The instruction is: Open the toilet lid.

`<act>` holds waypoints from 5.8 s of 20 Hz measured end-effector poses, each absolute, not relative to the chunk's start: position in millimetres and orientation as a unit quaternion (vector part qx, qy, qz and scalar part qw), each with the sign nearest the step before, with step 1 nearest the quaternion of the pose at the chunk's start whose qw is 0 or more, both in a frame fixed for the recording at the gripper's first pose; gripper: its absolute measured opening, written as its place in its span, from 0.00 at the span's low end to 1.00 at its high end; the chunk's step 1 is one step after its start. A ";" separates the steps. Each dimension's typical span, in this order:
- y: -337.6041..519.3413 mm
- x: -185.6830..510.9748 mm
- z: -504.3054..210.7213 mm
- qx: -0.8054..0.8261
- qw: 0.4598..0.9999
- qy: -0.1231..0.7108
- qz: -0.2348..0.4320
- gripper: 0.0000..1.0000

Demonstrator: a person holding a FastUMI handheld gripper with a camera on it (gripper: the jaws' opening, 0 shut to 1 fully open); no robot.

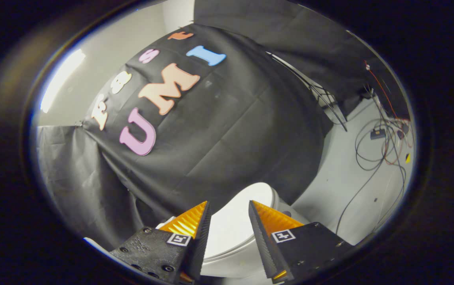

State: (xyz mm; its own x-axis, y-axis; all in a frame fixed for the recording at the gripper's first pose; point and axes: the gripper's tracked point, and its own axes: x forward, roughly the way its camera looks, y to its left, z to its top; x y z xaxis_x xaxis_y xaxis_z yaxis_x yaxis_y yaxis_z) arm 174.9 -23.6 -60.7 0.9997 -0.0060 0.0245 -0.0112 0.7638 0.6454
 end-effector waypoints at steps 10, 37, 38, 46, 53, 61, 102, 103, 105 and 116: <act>-22.2 222.0 -141.2 0.469 0.882 0.036 -0.015 0.59; -61.5 306.1 -178.1 0.595 0.800 0.075 0.010 0.00; -62.4 304.5 -174.4 0.587 0.806 0.079 0.005 0.00; -35.0 299.6 -118.3 0.516 0.855 0.051 0.004 0.00; 18.8 291.2 -46.3 0.432 0.901 0.024 0.020 0.00; 96.7 283.2 22.2 0.298 0.953 0.036 0.035 0.00; 380.8 286.4 77.6 -0.106 0.988 0.027 0.109 0.00; 387.4 288.1 76.4 -0.113 0.987 0.027 0.116 0.00; 398.2 290.7 73.3 -0.107 0.985 0.029 0.130 0.01; 461.3 297.0 46.9 -0.128 0.974 0.057 0.178 0.01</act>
State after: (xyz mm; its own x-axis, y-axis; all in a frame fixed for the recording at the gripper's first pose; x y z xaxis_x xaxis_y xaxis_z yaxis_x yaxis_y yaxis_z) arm 297.0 461.3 46.9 0.9300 0.3327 -0.1559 -0.3617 0.9038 -0.2288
